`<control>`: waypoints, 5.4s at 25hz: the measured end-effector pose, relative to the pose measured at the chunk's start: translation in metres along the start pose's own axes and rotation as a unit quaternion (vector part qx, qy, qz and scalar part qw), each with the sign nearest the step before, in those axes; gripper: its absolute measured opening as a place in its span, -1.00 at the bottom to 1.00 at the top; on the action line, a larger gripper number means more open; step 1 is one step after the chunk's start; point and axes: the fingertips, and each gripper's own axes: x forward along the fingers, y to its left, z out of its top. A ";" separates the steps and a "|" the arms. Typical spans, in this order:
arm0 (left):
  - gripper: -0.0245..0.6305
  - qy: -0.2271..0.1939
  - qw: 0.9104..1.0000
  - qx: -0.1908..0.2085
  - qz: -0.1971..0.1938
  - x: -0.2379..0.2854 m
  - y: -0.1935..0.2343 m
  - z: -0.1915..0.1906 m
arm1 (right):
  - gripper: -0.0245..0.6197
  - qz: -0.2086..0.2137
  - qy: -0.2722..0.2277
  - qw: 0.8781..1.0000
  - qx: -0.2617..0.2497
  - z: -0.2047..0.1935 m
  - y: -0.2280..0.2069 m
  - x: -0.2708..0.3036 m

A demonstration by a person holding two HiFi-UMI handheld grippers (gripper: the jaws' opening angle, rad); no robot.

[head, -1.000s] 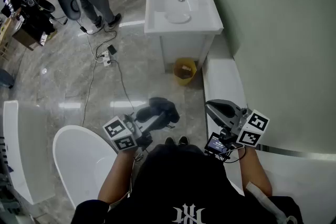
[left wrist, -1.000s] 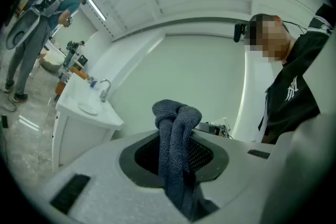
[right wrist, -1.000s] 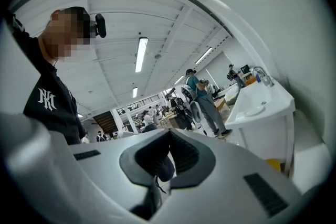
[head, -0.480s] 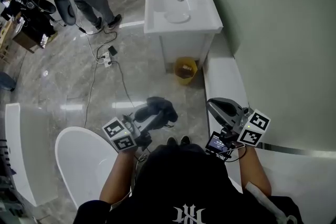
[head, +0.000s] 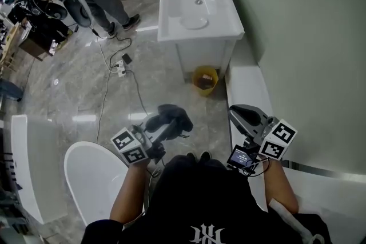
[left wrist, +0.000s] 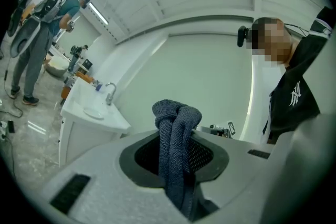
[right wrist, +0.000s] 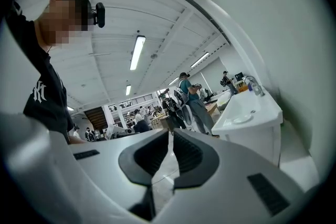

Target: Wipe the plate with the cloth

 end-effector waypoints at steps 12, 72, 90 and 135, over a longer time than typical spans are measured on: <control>-0.73 -0.010 1.000 -0.013 0.018 0.035 0.058 0.019 | -0.90 0.006 -0.005 1.000 0.005 0.024 -0.063 0.035; -0.73 0.008 0.988 -0.119 0.097 0.294 0.580 0.173 | -0.46 -0.073 0.245 0.922 0.291 0.013 -0.638 0.379; -0.73 0.025 0.983 -0.153 0.097 0.301 0.614 0.157 | -0.35 -0.067 0.334 0.888 0.309 -0.035 -0.659 0.403; -0.73 0.124 0.987 -0.101 0.023 0.393 0.522 0.180 | -0.89 -0.007 0.110 0.973 0.205 0.130 -0.548 0.408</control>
